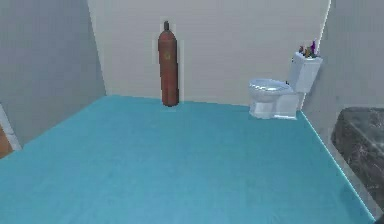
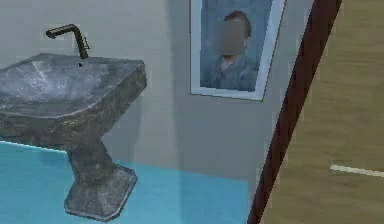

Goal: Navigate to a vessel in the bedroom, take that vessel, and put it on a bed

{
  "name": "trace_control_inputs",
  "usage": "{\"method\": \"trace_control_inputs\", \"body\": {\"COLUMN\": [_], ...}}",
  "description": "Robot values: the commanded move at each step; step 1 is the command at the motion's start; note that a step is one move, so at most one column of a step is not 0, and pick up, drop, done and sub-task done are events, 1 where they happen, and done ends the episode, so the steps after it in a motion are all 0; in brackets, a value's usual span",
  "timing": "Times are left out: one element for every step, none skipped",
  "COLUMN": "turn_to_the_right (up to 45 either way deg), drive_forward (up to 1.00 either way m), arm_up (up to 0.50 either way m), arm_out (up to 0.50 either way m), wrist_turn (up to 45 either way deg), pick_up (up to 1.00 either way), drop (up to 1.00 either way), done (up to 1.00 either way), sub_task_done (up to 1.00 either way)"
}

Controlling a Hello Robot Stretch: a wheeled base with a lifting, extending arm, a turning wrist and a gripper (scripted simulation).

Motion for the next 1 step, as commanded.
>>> {"method": "trace_control_inputs", "body": {"turn_to_the_right": [-45.0], "drive_forward": [0.00], "arm_up": [0.00], "arm_out": [0.00], "wrist_turn": [0.0], "pick_up": [0.00], "drop": [0.00], "done": [0.00], "sub_task_done": [0.00]}}
